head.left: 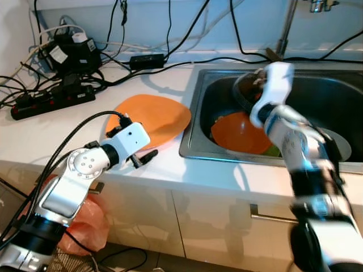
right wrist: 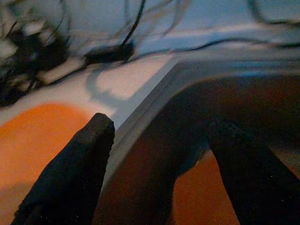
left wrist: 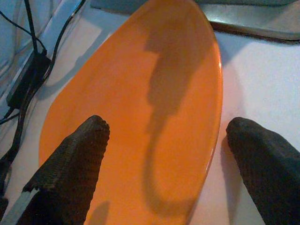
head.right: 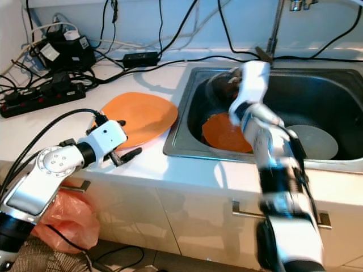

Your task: Kitchen organization

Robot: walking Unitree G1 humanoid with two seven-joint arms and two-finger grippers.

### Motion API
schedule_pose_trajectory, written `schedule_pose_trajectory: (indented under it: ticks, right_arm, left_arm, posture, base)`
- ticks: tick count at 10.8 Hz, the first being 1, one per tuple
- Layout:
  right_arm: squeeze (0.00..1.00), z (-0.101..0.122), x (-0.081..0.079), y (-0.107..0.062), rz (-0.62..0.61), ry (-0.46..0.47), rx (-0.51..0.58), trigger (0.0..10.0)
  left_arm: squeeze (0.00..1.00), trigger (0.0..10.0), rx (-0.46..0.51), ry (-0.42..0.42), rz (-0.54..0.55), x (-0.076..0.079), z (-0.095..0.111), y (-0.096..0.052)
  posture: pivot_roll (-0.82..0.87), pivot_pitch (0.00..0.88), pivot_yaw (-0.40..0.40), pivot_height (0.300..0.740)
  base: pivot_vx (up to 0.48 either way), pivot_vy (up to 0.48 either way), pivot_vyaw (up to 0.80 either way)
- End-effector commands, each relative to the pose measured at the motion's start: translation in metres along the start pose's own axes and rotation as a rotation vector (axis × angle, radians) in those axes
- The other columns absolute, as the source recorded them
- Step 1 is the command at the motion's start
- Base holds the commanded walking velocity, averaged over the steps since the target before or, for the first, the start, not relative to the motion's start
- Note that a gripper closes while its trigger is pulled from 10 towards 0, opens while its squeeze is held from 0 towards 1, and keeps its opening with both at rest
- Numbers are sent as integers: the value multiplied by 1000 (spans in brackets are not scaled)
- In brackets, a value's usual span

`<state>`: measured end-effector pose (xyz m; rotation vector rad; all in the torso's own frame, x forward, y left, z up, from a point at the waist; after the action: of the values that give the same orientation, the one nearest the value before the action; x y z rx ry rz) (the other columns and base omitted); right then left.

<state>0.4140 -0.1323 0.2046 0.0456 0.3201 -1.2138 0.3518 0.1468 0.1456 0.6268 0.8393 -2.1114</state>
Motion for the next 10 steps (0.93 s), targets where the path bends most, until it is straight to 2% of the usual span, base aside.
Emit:
schedule_pose_trajectory:
  ticks: [1,4,5,6,8,9,10]
  right_arm:
    - [0,0,-9,-5,68,-18,-24,10000]
    - [0,-12,-10,-35,197,-107,-139,10000]
    - [0,-14,-15,-42,245,-128,-160,10000]
    - [0,-15,-31,-52,348,-135,-178,10000]
    - [0,-14,-45,-62,441,-126,-186,10000]
    - [0,-15,-46,-64,442,-133,-191,10000]
    - [0,-15,-46,-66,444,-133,-193,10000]
  left_arm:
    - [0,10000,-93,3,-25,6,-22,0]
    - [0,10000,-85,23,-20,4,-24,4]
    - [0,10000,-94,72,-13,1,-26,5]
    - [0,10000,-106,154,-14,-1,-28,6]
    - [0,8157,-90,242,-57,2,-26,9]
    - [0,6706,-97,309,-72,2,-29,11]
    - [0,4824,-100,353,-80,2,-31,12]
  posture:
    - [106,32,113,740]
    - [87,35,112,740]
    - [87,36,112,740]
    - [88,39,112,740]
    - [87,47,112,740]
    - [85,49,115,740]
    - [82,52,116,740]
  base:
    - [0,0,0]
    - [0,0,0]
    - [0,0,0]
    - [0,0,0]
    - [0,0,0]
    - [0,0,0]
    - [0,0,0]
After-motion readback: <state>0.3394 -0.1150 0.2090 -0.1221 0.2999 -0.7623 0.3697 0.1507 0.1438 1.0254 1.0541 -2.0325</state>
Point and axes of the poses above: a point about 5 cm out from each wrist's last joint towards the gripper, its own y axis pointing out of the wrist towards the gripper, its own z axis along the axis of the wrist's last joint, x = y × z, the point moved 5 cm from there along y, pointing out of the wrist towards the gripper, and after that the axes turned 6 degrees about y, right-handed, at the moved point
